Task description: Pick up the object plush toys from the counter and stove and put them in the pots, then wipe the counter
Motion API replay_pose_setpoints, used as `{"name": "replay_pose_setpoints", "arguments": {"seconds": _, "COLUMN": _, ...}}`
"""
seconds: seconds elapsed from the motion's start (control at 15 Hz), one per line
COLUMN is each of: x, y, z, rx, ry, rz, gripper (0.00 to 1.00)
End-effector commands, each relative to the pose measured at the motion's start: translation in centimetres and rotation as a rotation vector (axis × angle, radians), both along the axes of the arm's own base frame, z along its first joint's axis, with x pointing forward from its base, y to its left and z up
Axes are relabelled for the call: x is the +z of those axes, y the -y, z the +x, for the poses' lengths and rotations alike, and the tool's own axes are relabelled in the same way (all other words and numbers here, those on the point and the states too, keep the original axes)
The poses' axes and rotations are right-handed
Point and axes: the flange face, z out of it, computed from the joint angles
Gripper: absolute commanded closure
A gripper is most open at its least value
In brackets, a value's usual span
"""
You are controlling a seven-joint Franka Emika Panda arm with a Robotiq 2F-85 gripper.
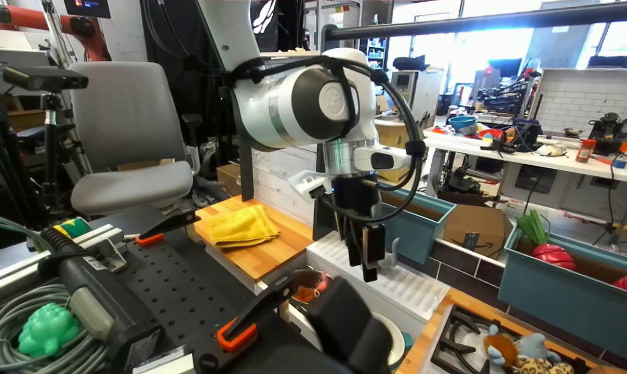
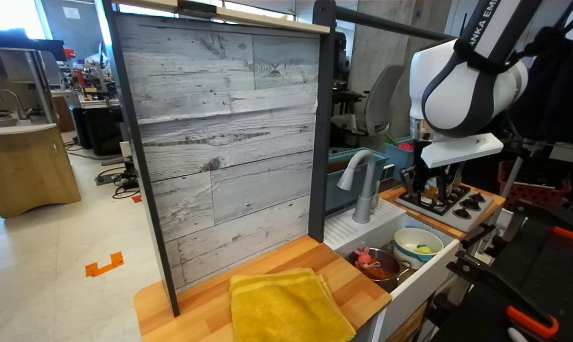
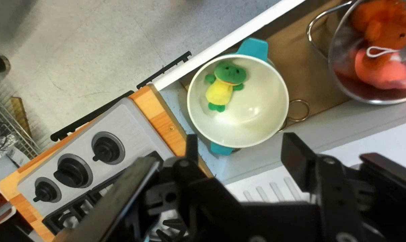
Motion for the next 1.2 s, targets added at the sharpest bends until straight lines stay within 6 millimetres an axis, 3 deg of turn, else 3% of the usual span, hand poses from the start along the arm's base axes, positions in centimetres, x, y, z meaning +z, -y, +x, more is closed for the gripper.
{"name": "replay_pose_setpoints", "arguments": {"seconds": 0.0, "x": -0.1, "y": -0.5, "z": -0.1, "rx": 0.009, "ry": -0.005, "rz": -0.001, "gripper": 0.33}}
{"name": "replay_pose_setpoints", "arguments": {"seconds": 0.07, "x": -0.3, "y": -0.5, "z": -0.3, "rx": 0.062, "ry": -0.081, "rz": -0.062, "gripper": 0.08}}
{"name": "replay_pose_setpoints", "arguments": {"seconds": 0.27, "x": 1.3, "y": 2.2, "z": 2.1, "rx": 0.206, "ry": -0.186, "rz": -0.041, "gripper": 0.01}}
{"name": "replay_pose_setpoints", "arguments": {"seconds": 0.53, "x": 3.7, "y": 7.3, "z": 5.9, "rx": 0.377, "ry": -0.3, "rz": -0.004, "gripper": 0.0}}
{"name": "replay_pose_setpoints", "arguments": {"seconds": 0.6, "x": 2.8, "y": 5.3, "z": 4.2, "rx": 0.308, "ry": -0.246, "rz": -0.025, "gripper": 0.0}}
{"name": "replay_pose_setpoints", "arguments": {"seconds": 0.73, "x": 3.3, "y": 7.0, "z": 4.7, "rx": 0.302, "ry": -0.242, "rz": -0.02, "gripper": 0.0}}
{"name": "replay_pose_setpoints", "arguments": {"seconds": 1.0, "x": 2.3, "y": 5.7, "z": 4.7, "rx": 0.298, "ry": -0.211, "rz": -0.024, "gripper": 0.0}}
{"name": "replay_pose_setpoints", "arguments": {"seconds": 1.13, "x": 1.9, "y": 7.2, "z": 5.8, "rx": 0.27, "ry": -0.172, "rz": -0.05, "gripper": 0.0}}
